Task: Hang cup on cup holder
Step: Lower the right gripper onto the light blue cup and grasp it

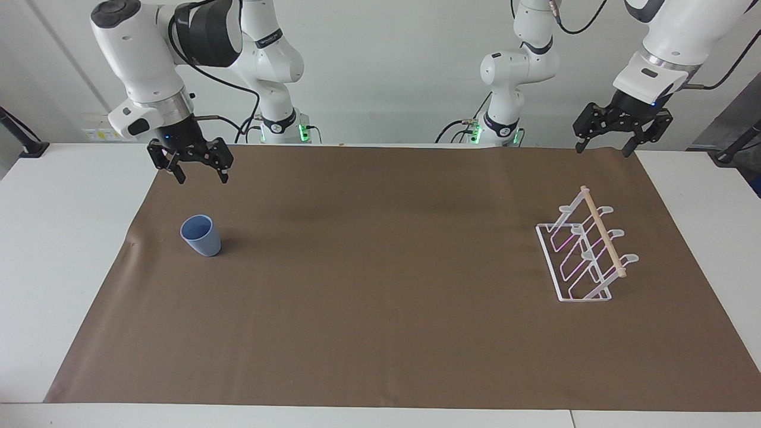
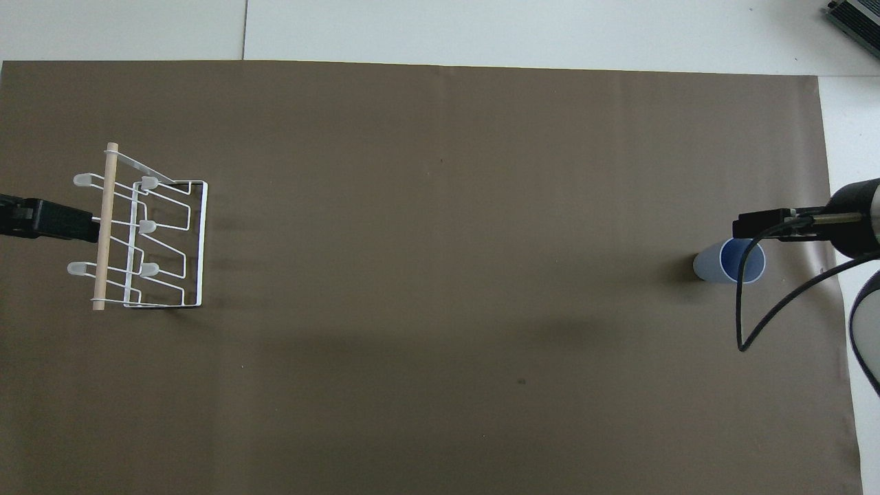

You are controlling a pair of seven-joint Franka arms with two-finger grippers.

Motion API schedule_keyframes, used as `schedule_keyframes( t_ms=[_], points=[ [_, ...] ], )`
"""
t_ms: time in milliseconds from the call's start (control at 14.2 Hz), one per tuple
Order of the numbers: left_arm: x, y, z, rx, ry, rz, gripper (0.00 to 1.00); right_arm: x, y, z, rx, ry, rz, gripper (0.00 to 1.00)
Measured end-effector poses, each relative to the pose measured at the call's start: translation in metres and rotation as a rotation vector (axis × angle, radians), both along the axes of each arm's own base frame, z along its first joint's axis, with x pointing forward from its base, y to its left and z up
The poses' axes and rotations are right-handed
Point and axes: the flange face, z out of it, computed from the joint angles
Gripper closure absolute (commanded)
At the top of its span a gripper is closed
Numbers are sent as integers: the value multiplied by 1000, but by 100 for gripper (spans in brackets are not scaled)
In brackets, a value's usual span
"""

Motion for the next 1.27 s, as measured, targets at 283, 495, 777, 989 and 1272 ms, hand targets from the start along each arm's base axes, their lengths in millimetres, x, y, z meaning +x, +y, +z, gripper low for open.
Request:
schedule_keyframes(
  t_ms=[283,495,777,989,1272],
  points=[
    [0,0,0,0,0,0,0,1,-8,-32,0,-11,-16,0],
    [0,0,0,0,0,0,0,11,-28,-69,2,-21,-2,0],
    [0,-1,0,0,0,-1,0,26,-49,-110,11,-26,7,0],
    [0,-1,0,0,0,-2,0,29,-49,-122,15,-20,7,0],
    [0,-2,0,0,1,-4,0,25,-47,-143,15,-28,4,0]
  ],
)
